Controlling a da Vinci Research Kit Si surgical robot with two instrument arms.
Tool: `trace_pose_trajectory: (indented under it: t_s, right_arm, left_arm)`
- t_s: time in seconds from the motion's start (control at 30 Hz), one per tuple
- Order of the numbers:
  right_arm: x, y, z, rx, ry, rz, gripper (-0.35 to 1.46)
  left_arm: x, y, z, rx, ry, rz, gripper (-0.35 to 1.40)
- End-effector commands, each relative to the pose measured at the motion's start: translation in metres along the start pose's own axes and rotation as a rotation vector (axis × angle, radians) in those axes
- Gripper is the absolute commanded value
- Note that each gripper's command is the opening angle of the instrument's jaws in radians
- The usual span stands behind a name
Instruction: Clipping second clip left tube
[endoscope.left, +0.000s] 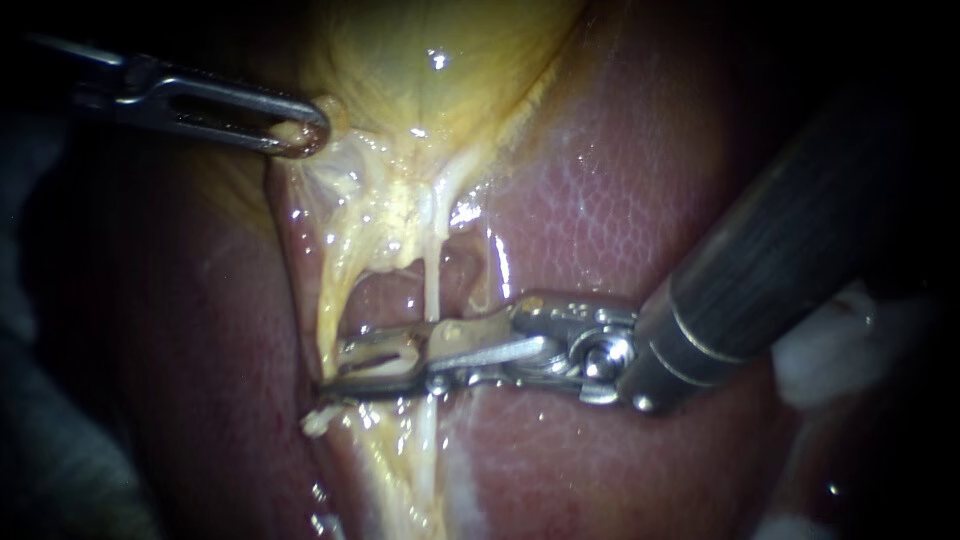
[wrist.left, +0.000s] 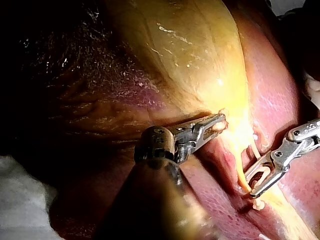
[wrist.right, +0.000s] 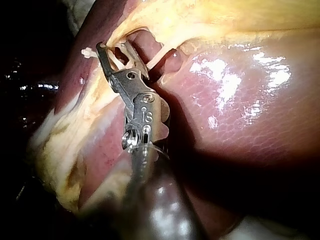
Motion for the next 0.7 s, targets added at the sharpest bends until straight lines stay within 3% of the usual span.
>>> trace_pose_trajectory:
  t_s: [0.03, 0.3, 0.37, 0.43, 0.5, 0.7]
  right_arm:
    - [0.0, 0.0, 0.0, 0.0, 0.0, 0.0, 0.1]
    - [0.0, 0.0, 0.0, 0.0, 0.0, 0.0, 0.12]
    - [0.0001, 0.0001, 0.0001, 0.0, 0.0, 0.0, 0.34]
    - [0.0004, 0.0004, 0.0005, -0.004, 0.029, 0.0, 0.49]
    - [0.0007, 0.0007, 0.0008, -0.026, 0.059, 0.0, 0.49]
    - [0.0005, 0.0007, 0.0006, -0.031, 0.064, 0.0, 0.49]
  left_arm:
    - [0.0, 0.0, 0.0, 0.0, 0.0, 0.0, -0.35]
    - [0.0, 0.0, 0.0, 0.0, 0.0, 0.0, -0.35]
    - [0.0, 0.0, 0.0, 0.0, 0.0, 0.0, -0.35]
    - [0.0, 0.0, 0.0, 0.0, 0.0, 0.0, -0.35]
    - [0.0, 0.0, 0.0, 0.0, 0.0, 0.0, -0.35]
    - [0.0, 0.0, 0.0, 0.0, 0.0, 0.0, -0.35]
